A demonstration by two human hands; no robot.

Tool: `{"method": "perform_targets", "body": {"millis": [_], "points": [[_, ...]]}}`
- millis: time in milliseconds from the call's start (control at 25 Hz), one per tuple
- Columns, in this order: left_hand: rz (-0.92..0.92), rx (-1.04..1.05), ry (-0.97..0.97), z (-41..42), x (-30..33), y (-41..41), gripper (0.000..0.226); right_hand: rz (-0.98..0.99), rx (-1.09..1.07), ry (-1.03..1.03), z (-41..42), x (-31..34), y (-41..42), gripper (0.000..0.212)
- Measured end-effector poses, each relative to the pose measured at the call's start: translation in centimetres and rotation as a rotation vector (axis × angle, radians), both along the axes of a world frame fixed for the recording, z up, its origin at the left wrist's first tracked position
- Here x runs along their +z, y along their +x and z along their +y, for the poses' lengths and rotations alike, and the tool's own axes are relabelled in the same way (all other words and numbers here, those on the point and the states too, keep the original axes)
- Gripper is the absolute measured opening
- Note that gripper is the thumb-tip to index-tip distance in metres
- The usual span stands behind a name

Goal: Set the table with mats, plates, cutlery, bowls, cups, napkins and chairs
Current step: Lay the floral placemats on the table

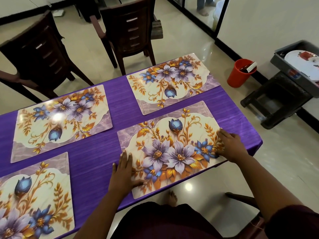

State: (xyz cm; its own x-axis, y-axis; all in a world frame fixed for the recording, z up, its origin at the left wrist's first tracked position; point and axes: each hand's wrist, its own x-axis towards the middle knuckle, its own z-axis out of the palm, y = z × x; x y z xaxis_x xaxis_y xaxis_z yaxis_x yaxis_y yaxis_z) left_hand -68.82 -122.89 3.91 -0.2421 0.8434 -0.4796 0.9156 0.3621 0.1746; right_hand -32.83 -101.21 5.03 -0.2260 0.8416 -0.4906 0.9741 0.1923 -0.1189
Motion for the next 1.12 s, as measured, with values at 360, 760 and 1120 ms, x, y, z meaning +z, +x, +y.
{"method": "perform_targets", "body": {"millis": [360, 760, 1120], "points": [[-0.005, -0.003, 0.009, -0.2, -0.6, -0.2, 0.125, -0.004, 0.094, 0.003, 0.1, -0.5, 0.4, 0.09], [0.003, -0.023, -0.011, -0.2, -0.8, -0.1, 0.124, 0.021, 0.072, -0.003, 0.1, -0.2, 0.5, 0.09], [-0.013, -0.031, -0.031, -0.3, -1.0, -0.4, 0.139, -0.024, 0.08, -0.013, 0.0, 0.1, 0.2, 0.09]]}}
